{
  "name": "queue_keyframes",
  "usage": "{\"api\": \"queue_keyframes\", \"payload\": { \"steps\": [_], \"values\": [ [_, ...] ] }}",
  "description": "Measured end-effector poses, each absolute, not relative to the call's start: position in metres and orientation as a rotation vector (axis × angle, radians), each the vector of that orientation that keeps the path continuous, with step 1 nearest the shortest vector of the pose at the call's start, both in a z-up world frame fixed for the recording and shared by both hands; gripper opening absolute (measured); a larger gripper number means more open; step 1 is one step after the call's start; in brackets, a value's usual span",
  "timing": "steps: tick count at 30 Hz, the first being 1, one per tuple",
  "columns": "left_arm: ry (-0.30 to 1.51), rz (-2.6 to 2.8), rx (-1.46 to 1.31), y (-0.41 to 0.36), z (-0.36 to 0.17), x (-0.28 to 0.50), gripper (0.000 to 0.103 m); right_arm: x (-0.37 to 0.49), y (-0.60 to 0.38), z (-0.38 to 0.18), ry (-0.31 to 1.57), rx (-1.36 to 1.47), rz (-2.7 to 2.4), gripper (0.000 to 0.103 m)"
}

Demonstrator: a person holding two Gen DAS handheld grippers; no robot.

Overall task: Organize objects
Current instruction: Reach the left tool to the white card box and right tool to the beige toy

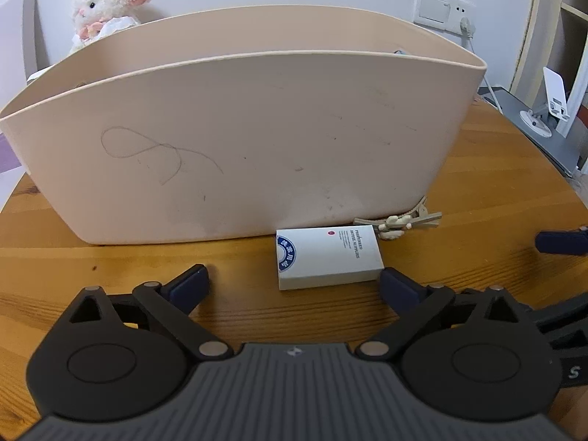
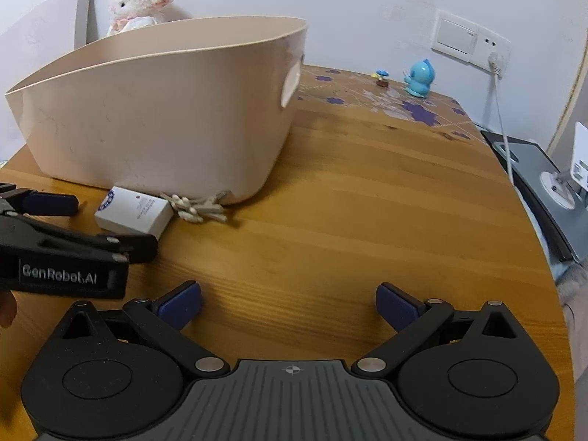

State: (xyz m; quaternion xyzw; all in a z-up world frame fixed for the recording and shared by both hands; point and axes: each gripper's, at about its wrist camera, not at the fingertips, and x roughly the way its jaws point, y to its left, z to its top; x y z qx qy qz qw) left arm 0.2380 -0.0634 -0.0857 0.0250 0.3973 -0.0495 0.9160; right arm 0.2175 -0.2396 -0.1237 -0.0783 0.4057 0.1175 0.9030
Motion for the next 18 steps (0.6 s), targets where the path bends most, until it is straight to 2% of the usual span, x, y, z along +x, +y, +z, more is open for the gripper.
{"api": "queue_keyframes", "payload": {
  "steps": [18],
  "values": [
    [0.811,-0.104,-0.028,-0.064,-0.083,0.247,0.100,0.223,-0.244,-0.126,0.843,-0.121,0.238,0.103]
  ]
}}
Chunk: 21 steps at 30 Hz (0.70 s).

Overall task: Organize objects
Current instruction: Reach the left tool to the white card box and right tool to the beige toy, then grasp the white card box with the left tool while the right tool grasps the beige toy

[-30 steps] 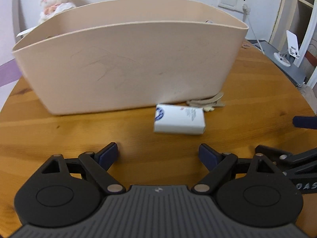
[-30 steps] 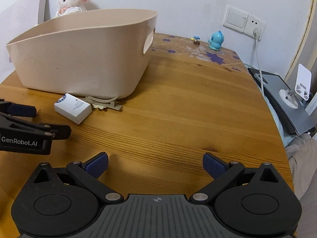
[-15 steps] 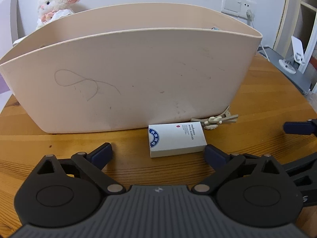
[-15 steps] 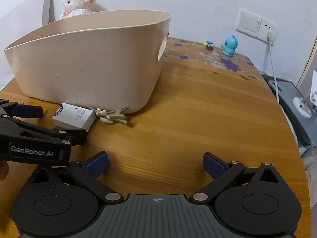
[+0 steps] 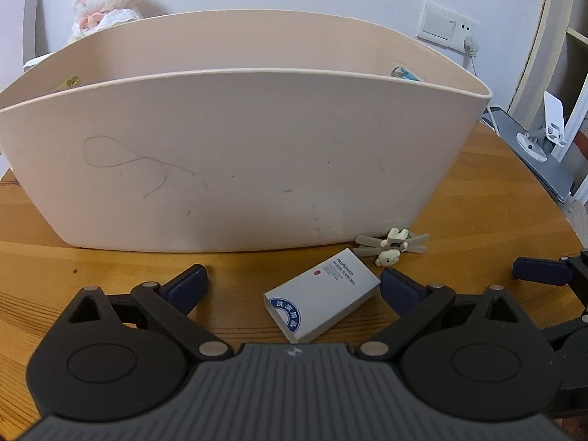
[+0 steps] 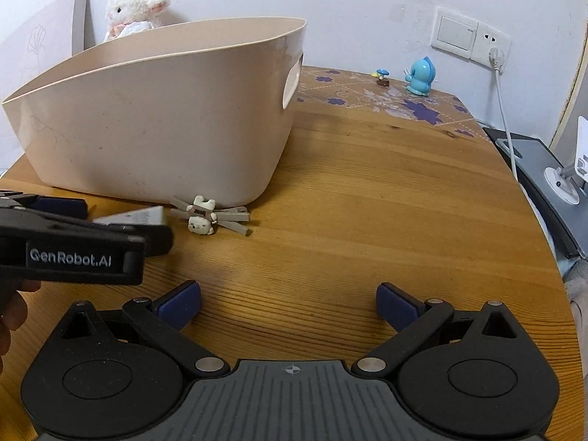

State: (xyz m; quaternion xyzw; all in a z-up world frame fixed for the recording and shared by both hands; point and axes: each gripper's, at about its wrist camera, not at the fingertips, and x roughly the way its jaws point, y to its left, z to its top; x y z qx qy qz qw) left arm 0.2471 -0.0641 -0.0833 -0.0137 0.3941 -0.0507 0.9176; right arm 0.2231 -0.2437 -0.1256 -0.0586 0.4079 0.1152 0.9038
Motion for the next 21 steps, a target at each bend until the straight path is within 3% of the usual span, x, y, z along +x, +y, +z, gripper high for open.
{"api": "queue_keyframes", "payload": {
  "steps": [12,17,21],
  "values": [
    [0.805,-0.058,0.035,-0.027,-0.087,0.245,0.099,0.236,-0.216,-0.128,0.825,-0.121,0.252,0.103],
    [0.791,-0.065,0.036,-0.007,-0.082,0.242,0.078,0.248,-0.199,-0.130,0.810,-0.114,0.242,0.103],
    [0.786,-0.080,0.034,0.004,-0.080,0.244,0.072,0.255,-0.188,-0.131,0.796,-0.110,0.238,0.103]
  ]
}}
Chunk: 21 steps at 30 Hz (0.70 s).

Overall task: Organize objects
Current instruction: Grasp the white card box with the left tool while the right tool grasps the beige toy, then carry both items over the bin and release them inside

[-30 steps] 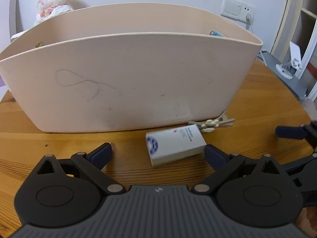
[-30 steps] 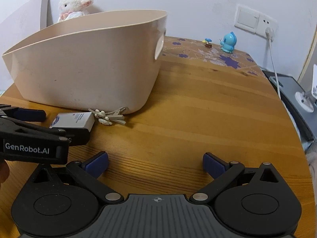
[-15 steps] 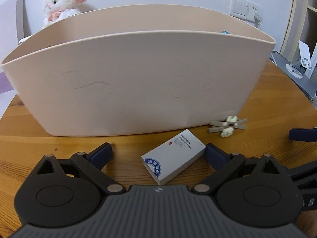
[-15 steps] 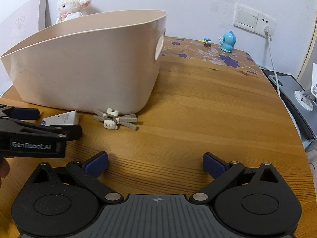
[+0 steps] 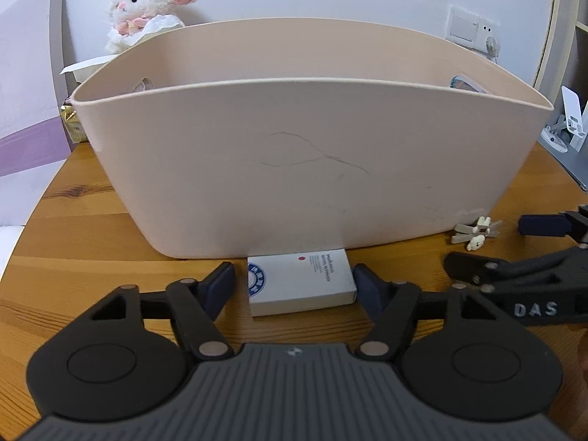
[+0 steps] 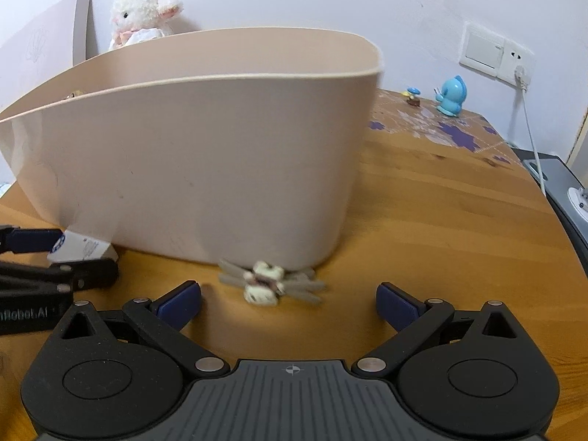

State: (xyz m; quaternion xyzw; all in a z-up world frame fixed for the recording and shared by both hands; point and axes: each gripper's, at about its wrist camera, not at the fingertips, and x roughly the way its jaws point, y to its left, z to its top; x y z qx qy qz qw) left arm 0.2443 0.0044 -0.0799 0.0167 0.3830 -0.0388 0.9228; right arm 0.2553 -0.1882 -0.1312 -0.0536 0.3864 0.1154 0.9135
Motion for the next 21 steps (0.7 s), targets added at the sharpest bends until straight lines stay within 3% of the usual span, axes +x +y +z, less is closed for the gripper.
{"api": "queue_keyframes", "payload": {
  "steps": [4,9,11,21],
  "values": [
    [0.784,-0.075,0.030,0.005,-0.079,0.245,0.071,0.257,-0.185,-0.132,0.787,-0.100,0.221,0.102],
    [0.778,-0.065,0.029,0.008,-0.078,0.242,0.061,0.254,-0.185,-0.127,0.778,-0.093,0.246,0.077],
    [0.781,-0.073,0.019,0.011,-0.077,0.242,0.061,0.250,-0.184,-0.125,0.770,-0.093,0.253,0.055],
    [0.811,-0.054,0.010,0.016,-0.073,0.231,0.060,0.226,-0.188,-0.119,0.790,-0.082,0.274,0.055]
  ]
}}
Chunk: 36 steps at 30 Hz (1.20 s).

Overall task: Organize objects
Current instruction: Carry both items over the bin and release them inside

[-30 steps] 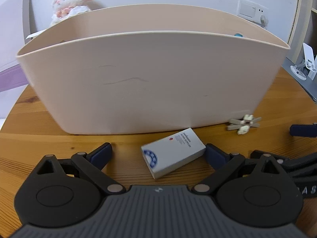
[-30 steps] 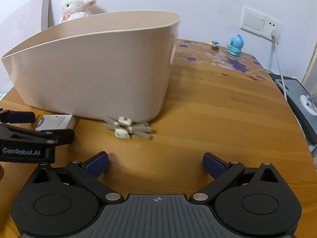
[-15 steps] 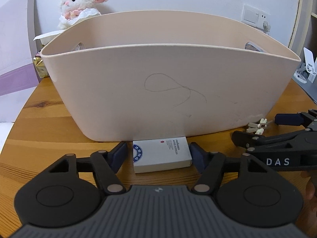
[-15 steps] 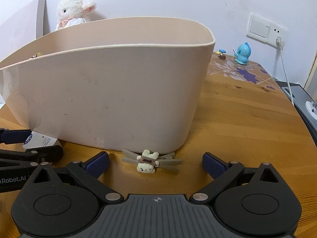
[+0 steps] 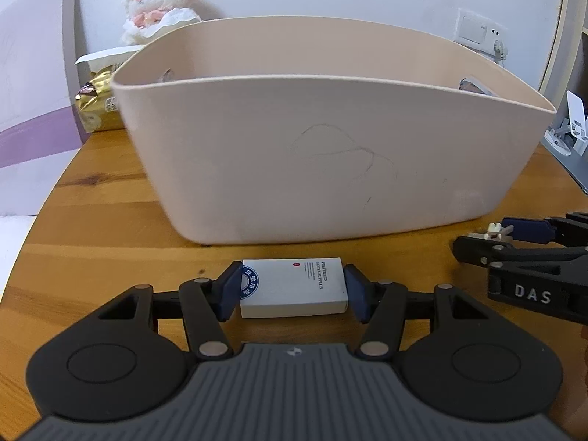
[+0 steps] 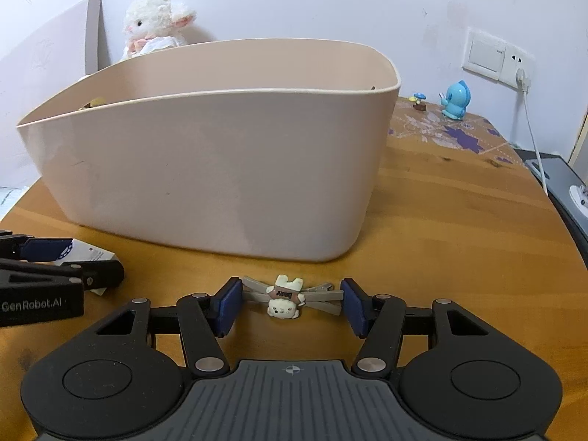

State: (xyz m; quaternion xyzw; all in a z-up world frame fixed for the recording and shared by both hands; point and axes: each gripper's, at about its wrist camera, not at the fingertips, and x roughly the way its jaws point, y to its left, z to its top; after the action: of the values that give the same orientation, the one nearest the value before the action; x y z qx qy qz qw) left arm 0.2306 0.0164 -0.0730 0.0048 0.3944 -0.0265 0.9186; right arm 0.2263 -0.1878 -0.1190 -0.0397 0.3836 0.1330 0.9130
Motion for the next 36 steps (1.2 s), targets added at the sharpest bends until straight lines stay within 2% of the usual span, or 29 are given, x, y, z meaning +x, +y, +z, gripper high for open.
{"api": "queue_keyframes", "payload": {
  "steps": [7,21,30,36],
  "values": [
    [0.783,-0.039,0.008,0.027,-0.055,0.206,0.060,0.193,-0.200,-0.084,0.723,-0.062,0.307,0.055],
    [0.610,-0.017,0.055,0.036,0.020,0.173,0.060,0.159,-0.200,0.008,0.481,-0.055,0.351,0.055],
    [0.537,-0.015,0.100,0.030,0.051,0.201,0.060,0.191,-0.193,0.033,0.400,-0.045,0.326,0.055],
    [0.544,-0.002,0.111,0.024,0.047,0.240,0.060,0.226,-0.182,0.030,0.407,-0.046,0.298,0.055]
  ]
}}
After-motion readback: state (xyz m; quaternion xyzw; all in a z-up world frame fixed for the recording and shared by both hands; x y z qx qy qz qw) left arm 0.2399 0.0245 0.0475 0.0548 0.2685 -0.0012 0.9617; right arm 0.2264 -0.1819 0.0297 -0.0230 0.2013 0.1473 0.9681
